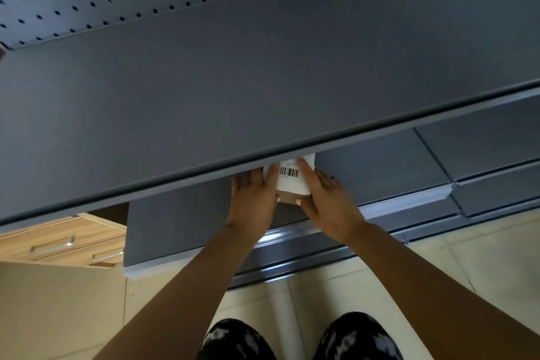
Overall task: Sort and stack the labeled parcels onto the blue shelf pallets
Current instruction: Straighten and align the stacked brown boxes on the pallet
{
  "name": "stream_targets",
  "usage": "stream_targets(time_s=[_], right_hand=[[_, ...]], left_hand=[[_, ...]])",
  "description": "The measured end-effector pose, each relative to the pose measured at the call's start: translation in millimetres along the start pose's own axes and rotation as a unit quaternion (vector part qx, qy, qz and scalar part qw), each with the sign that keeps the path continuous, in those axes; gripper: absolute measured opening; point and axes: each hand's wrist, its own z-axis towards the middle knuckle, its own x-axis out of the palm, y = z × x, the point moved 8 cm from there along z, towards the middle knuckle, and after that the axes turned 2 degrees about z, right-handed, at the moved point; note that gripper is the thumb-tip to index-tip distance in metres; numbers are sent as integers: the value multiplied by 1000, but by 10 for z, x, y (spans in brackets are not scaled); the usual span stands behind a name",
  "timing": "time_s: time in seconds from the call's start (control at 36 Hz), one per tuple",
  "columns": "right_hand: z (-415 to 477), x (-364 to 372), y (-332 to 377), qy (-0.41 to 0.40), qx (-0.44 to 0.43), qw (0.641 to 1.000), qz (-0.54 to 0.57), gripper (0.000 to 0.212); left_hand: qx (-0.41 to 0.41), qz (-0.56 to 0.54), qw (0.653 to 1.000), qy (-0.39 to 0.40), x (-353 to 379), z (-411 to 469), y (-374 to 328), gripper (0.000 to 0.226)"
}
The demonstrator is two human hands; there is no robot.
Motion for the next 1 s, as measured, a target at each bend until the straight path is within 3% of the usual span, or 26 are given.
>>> stream_targets(time_s=[0.17, 0.36, 0.5, 0.61, 0.86, 1.0], right_hand=[[-304, -391, 196, 7, 5, 1000, 6, 82], [-904, -736, 334, -1, 56, 998, 16, 84], [-1388, -1127, 469, -12, 102, 995, 0, 87], [-1777, -1528, 660, -21, 136, 990, -15, 85], [-2530, -2654, 1307, -85, 195, 976, -49, 81], [-2798, -3374, 1706, -140, 209, 965, -76, 83]], left_hand=[[42, -26, 998, -37, -311, -245, -204, 86], [108, -30, 994, -13, -658, -582, -604, 104], [140, -12, 988, 65, -1004, -893, -977, 83], [181, -29, 981, 65, -1382, -1161, -1243, 86], [303, -54, 951, -2, -2577, -1818, -1746, 78], [359, -64, 929, -59, -3380, -2057, -1994, 85]])
